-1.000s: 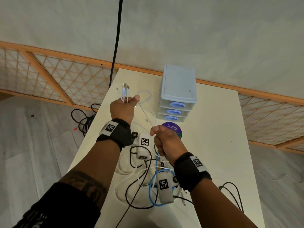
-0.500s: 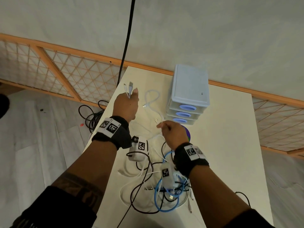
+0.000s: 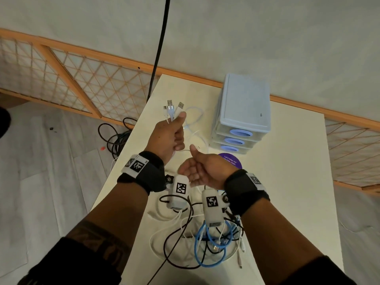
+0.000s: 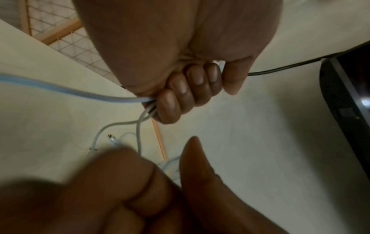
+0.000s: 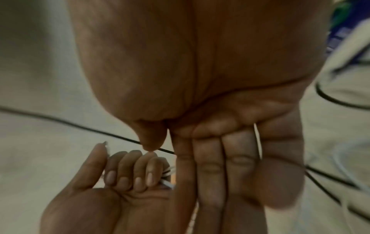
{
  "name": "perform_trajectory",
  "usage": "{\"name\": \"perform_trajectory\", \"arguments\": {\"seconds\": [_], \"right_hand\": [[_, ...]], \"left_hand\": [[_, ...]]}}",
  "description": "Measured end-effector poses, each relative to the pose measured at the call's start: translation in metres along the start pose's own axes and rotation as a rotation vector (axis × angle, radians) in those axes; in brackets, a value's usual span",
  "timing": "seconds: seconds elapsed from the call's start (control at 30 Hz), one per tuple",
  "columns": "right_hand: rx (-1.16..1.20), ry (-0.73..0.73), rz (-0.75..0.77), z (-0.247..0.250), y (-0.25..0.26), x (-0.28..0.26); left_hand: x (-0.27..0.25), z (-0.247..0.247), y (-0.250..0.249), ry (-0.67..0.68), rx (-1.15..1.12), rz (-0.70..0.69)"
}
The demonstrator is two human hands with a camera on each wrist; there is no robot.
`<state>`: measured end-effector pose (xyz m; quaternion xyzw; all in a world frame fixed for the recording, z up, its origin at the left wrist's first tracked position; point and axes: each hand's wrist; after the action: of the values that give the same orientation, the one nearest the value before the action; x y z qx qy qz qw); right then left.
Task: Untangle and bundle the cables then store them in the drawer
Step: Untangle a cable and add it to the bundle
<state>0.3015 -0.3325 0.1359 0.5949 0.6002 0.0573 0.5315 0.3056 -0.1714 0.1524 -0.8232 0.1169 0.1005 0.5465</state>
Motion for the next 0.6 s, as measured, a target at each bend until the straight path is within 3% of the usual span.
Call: {"name": "perform_trajectory", "arguments": {"seconds": [0.07, 0.23, 0.37, 0.47, 0.6], "right_hand": [[0.09, 0.077, 0.021, 0.004, -0.005, 0.01], [0.256, 0.076, 0.059, 0.013, -0.005, 0.033], [0.408, -0.091, 0.103, 0.008, 0.007, 0.042], [0.34, -0.305, 0.12, 0.019, 0.034, 0.049], [0.356, -0.4, 0.154, 0.043, 0.083, 0.055]], "left_hand": [[0.0, -0.004, 0.006, 0.019, 0.02, 0.024], [-0.007, 0.001, 0.015, 0.014, 0.044, 0.08], [-0.017, 0.002, 0.026, 0.026, 0.101, 0.112], [-0.028, 0.014, 0.045, 0.011, 0.29, 0.151], [-0.035, 0.031, 0.056, -0.058, 0.432, 0.181]]}}
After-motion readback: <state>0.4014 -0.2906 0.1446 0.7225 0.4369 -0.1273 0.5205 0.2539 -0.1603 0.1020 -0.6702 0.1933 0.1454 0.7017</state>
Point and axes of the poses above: each hand's wrist, its own x-axis towards the middle knuckle, its own z-axis out of the back of the hand, y = z × x, and after that the axes turned 13 degrees about y, right-handed
